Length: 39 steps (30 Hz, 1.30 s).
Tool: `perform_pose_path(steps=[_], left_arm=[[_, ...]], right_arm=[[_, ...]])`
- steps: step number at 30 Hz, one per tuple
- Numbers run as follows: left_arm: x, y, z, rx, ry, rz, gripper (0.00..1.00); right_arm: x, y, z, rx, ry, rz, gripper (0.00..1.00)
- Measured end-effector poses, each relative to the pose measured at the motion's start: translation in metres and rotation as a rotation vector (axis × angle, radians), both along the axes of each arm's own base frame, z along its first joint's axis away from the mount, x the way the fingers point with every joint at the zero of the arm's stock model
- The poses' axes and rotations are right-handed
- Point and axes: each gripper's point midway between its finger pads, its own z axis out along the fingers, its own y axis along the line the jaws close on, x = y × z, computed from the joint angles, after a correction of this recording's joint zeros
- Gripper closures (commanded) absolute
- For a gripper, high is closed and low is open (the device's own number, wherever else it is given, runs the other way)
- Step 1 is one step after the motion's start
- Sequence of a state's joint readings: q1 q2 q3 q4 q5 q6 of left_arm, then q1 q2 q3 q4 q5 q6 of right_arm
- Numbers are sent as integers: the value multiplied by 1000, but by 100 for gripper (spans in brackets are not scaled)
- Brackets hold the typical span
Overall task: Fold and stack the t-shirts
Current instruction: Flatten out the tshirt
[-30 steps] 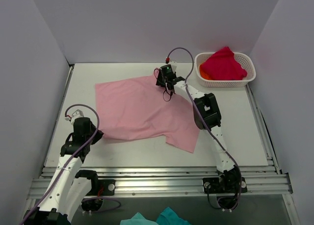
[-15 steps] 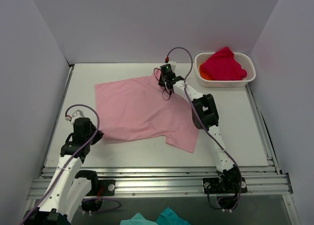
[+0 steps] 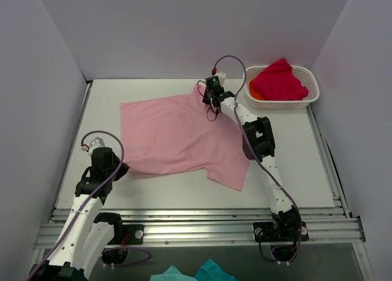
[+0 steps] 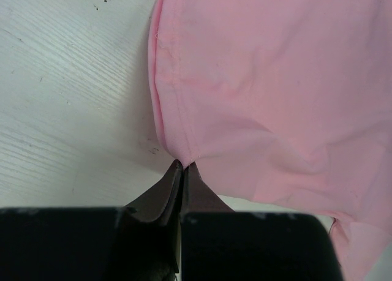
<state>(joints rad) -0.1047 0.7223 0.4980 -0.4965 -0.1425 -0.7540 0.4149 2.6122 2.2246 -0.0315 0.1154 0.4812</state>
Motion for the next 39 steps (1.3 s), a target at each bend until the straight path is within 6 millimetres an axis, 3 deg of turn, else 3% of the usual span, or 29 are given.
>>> perform_pose_path(steps=[4,7,8,9,11,13,15,23,28,32,33,34,37,39], left_arm=[[0,0,0,0,-1,0,98],[0,0,0,0,-1,-2,98],[0,0,0,1,-1,-2,98],[0,0,0,1,0,-3,98],[0,0,0,2,1,-4,98],[0,0,0,2,0,-4,98],[0,0,0,2,0,-5,98],[0,0,0,4,0,-6,98],[1,0,0,4,-1,-6,98],[2,0,-4,6,16,-5,98],[1,1,-5,11,19,1,98],[0,3,-6,18,23,8,98],[-3,11,-5,41,23,49,98],[-5,17,-4,46,19,87,98]], right_arm=[[21,-23,28,11,-49,-36,100],[45,-56,53,35,-113,-95,100],[52,-70,59,41,-130,-118,92],[58,-86,63,46,-145,-146,52],[70,-118,69,51,-173,-201,1],[84,-144,77,64,-224,-246,0],[96,-155,91,89,-282,-267,0],[104,-165,98,51,-351,-307,0],[81,-160,102,-3,-308,-316,0],[34,-144,122,-105,-272,-326,0],[23,-141,119,-135,-260,-328,0],[6,-127,143,-142,-288,-314,0],[-46,-97,181,-138,-322,-269,0],[-73,-88,204,-96,-345,-254,0]])
